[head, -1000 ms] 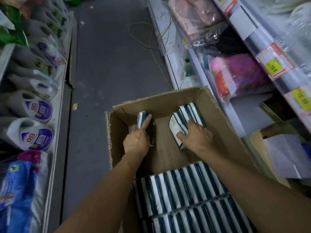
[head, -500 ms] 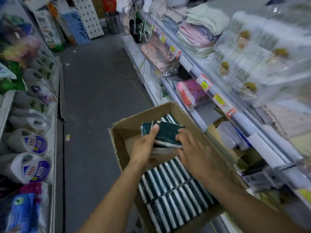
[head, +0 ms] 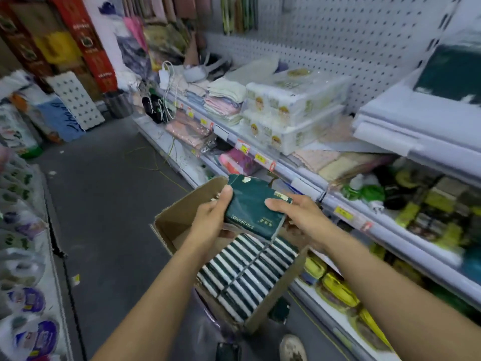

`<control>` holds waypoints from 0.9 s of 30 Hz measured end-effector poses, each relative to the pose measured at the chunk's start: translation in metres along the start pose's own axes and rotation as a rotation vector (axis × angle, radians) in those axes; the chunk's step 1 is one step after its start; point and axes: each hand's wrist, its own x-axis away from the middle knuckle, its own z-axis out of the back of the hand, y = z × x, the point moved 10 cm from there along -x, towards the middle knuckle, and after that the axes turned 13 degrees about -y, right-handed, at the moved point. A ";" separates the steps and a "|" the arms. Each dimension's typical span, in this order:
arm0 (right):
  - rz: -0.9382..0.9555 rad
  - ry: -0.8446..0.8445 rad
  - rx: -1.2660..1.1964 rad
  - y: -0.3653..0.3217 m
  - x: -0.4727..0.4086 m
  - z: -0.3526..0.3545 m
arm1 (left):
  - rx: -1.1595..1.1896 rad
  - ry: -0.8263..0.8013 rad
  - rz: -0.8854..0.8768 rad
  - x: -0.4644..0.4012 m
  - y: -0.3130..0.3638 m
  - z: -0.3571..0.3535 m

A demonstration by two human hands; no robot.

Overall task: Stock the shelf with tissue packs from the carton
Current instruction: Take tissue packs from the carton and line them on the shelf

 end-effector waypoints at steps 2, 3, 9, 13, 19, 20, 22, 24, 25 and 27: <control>0.002 0.009 -0.069 -0.006 0.026 0.009 | -0.059 -0.059 -0.028 0.010 0.017 -0.019; 0.024 0.045 -0.132 -0.010 0.038 0.017 | -0.077 -0.096 -0.041 0.013 0.024 -0.030; 0.237 0.152 -0.343 -0.041 0.102 0.054 | -0.268 -0.295 -0.235 0.028 0.078 -0.110; 0.259 0.224 -0.167 -0.063 0.139 0.088 | -0.305 -0.307 -0.332 0.028 0.115 -0.147; 0.344 0.239 -0.169 -0.094 0.180 0.134 | -0.287 -0.416 -0.394 0.024 0.151 -0.212; 0.365 0.281 -0.191 -0.099 0.186 0.146 | -0.281 -0.420 -0.419 0.022 0.159 -0.220; 0.420 0.402 -0.205 -0.112 0.201 0.175 | -0.274 -0.426 -0.462 0.018 0.179 -0.232; 0.463 0.494 -0.094 -0.130 0.218 0.203 | -0.311 -0.433 -0.509 0.014 0.200 -0.245; 0.465 0.508 -0.006 -0.139 0.224 0.213 | -0.342 -0.440 -0.528 0.011 0.209 -0.252; 0.431 0.503 0.148 -0.150 0.230 0.226 | -0.402 -0.441 -0.562 0.004 0.222 -0.265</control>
